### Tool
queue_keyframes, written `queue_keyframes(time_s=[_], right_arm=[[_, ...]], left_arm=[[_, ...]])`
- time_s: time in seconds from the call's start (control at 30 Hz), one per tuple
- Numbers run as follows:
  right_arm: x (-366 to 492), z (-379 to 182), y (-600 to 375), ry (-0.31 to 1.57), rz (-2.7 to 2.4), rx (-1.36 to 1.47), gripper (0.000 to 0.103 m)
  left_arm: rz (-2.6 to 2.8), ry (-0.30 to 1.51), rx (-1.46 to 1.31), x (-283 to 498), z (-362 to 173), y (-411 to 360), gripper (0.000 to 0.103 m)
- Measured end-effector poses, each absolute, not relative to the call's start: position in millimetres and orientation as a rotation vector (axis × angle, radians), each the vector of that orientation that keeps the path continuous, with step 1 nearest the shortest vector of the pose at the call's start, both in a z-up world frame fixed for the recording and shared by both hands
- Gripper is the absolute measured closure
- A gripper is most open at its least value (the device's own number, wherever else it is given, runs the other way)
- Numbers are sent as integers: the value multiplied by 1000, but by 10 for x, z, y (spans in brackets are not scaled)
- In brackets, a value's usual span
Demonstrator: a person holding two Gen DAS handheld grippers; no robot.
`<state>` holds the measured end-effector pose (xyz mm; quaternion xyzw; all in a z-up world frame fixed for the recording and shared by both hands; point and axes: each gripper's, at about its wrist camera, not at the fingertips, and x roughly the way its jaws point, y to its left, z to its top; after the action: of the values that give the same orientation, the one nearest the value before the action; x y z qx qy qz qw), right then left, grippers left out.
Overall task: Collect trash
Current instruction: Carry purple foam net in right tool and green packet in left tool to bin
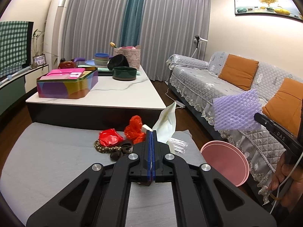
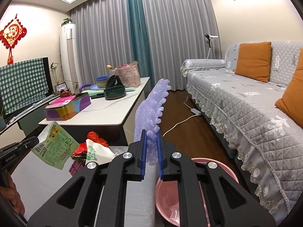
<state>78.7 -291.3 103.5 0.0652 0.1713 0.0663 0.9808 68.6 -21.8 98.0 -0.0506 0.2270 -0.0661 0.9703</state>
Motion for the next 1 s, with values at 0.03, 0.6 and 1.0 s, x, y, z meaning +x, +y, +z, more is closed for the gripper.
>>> queue_keyframes(time_s=[0.03,0.6,1.0], right_arm=[[777,1035,-2945,343,126,130,92],[746,996,-3509,358,-25,144,92],[782,851,-3846,398,-106,152,92]], left_arm=[[-137,459,-102,683,980,-237,103],[-252,471,-62,822,1094,-921,103],[-388,486,-71,1065,1082,-1535,103]])
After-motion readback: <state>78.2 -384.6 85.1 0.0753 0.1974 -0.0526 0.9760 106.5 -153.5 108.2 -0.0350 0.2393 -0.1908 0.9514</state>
